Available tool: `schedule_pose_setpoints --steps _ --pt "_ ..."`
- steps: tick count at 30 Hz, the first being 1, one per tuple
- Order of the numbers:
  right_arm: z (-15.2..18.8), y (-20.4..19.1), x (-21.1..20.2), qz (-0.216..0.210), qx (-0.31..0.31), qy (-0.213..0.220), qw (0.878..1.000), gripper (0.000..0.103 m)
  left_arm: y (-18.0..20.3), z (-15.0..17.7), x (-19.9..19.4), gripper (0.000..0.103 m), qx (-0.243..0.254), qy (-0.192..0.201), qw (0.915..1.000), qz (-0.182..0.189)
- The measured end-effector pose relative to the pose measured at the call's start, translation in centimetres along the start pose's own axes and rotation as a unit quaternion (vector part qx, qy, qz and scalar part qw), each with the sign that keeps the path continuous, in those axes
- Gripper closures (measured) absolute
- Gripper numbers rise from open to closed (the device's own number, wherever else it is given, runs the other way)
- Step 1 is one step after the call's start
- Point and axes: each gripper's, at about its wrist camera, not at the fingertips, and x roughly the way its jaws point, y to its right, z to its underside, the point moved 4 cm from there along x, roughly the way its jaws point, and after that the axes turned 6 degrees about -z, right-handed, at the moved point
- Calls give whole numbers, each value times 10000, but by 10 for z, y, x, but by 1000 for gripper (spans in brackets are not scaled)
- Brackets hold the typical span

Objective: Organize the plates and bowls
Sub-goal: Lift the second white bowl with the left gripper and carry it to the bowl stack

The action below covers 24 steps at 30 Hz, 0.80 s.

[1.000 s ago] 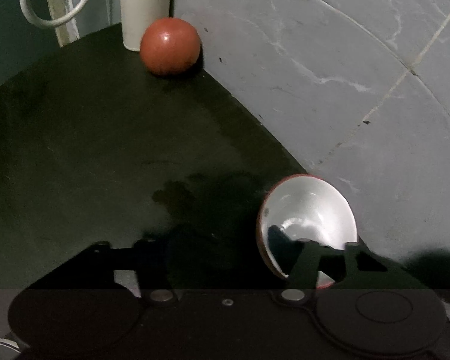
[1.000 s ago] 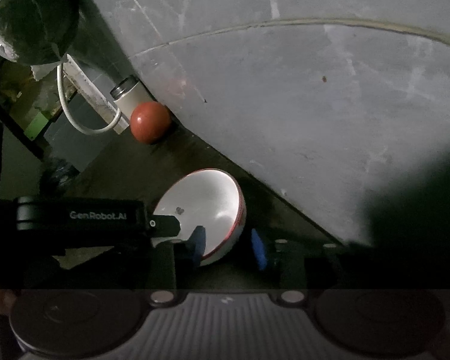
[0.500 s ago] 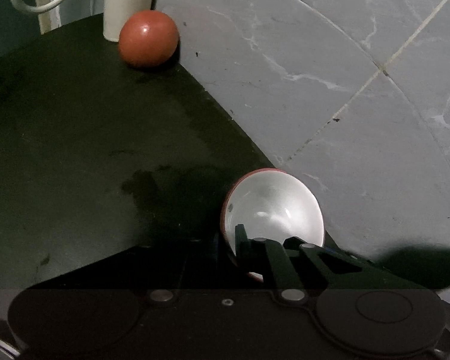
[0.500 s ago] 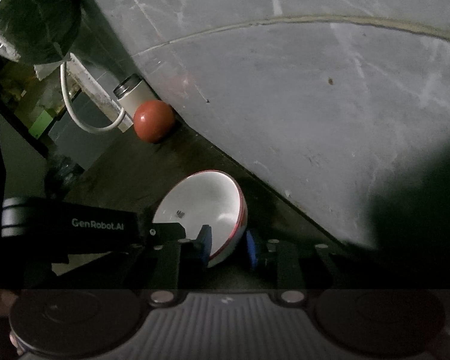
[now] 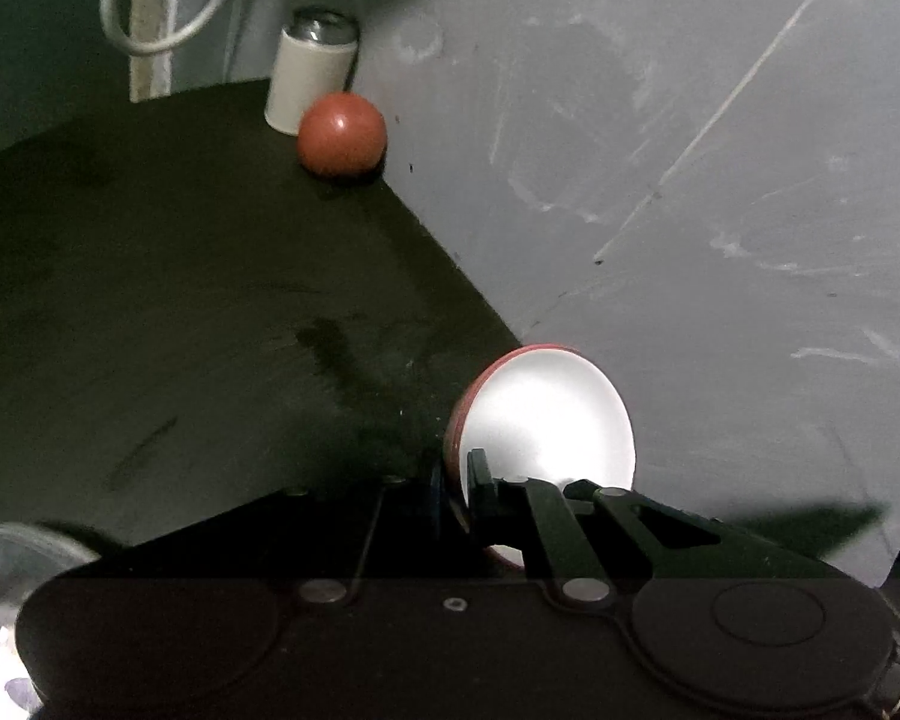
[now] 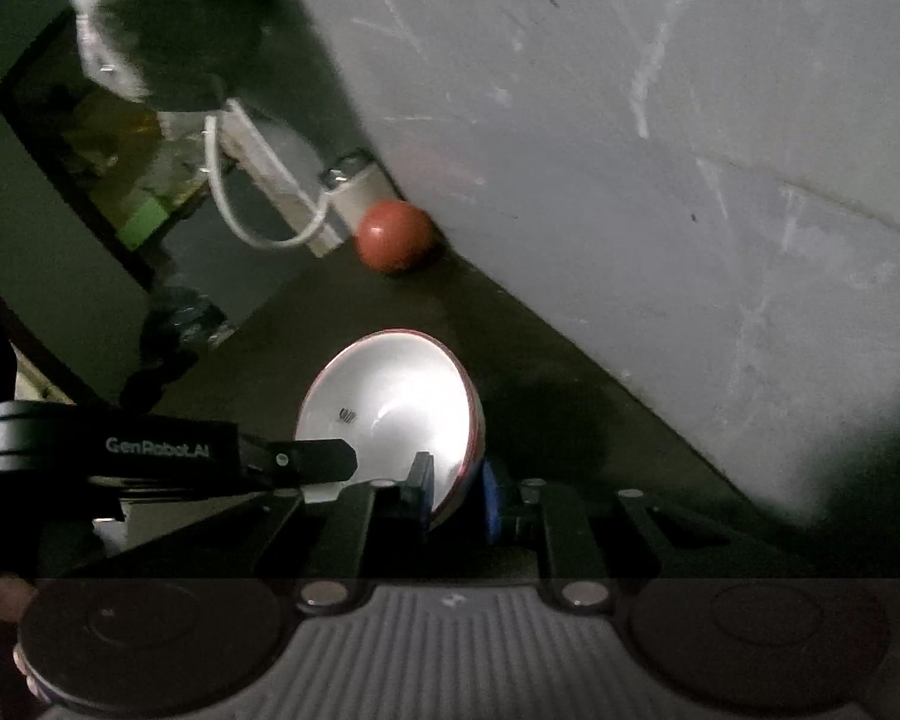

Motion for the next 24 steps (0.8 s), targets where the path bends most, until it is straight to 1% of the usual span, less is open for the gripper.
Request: schedule_pose_setpoints --steps 8,13,18,24 --pt "11 -35 -37 -256 -284 51 9993 84 -4 19 -44 96 -53 196 9998 -8" --pt "19 -48 -55 -410 -425 48 9982 84 -6 34 -69 95 -86 292 9995 18" --pt "33 -57 -72 -554 -558 16 9969 84 -7 48 -87 95 -109 367 9992 75" --pt "48 -62 -86 -580 -643 -34 9962 84 -5 63 -95 96 -77 405 9991 118"
